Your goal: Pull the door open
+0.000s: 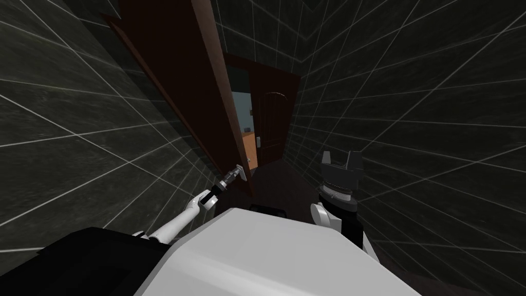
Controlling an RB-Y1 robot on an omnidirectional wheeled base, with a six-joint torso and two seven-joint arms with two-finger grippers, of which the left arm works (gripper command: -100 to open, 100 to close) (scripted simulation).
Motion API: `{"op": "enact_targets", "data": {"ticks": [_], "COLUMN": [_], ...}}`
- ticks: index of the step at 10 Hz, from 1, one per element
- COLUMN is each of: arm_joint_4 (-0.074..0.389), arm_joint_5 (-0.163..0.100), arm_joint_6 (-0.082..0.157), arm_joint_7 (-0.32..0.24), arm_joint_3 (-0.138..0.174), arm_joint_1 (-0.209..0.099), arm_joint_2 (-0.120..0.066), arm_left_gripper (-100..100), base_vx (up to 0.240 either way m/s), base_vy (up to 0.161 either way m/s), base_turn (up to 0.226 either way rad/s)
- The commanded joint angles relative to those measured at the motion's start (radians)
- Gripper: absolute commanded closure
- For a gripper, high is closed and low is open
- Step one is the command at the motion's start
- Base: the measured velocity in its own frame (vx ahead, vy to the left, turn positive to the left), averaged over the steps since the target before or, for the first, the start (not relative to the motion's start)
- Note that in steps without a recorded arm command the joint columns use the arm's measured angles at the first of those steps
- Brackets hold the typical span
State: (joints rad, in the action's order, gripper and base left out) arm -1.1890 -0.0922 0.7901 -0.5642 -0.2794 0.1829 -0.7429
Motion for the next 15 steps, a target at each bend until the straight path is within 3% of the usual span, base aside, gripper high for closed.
{"op": "enact_targets", "data": {"ticks": [1, 3, 4, 5, 6, 7, 15], "arm_joint_4": [0.000, 0.001, 0.002, 0.024, 0.029, 0.044, 0.125], "arm_joint_5": [0.000, 0.000, 0.000, 0.003, 0.004, 0.007, 0.021], "arm_joint_6": [0.046, 0.075, 0.063, 0.099, 0.108, 0.132, 0.261], "arm_joint_7": [-0.019, -0.033, -0.027, -0.029, -0.029, -0.030, -0.036], "arm_joint_3": [-0.011, -0.019, -0.015, -0.016, -0.017, -0.017, -0.020], "arm_joint_1": [0.022, 0.037, 0.034, 0.041, 0.042, 0.046, 0.065], "arm_joint_2": [-0.027, -0.049, -0.043, -0.046, -0.046, -0.047, -0.053], "arm_left_gripper": [100, 100, 100, 100, 100, 100, 100], "base_vx": [-0.065, -0.051, -0.015, 0.014, 0.035, 0.038, 0.027], "base_vy": [0.039, 0.032, 0.016, -0.017, -0.029, -0.038, -0.027], "base_turn": [-0.003, 0.000, 0.012, -0.025, -0.013, -0.004, -0.018]}}
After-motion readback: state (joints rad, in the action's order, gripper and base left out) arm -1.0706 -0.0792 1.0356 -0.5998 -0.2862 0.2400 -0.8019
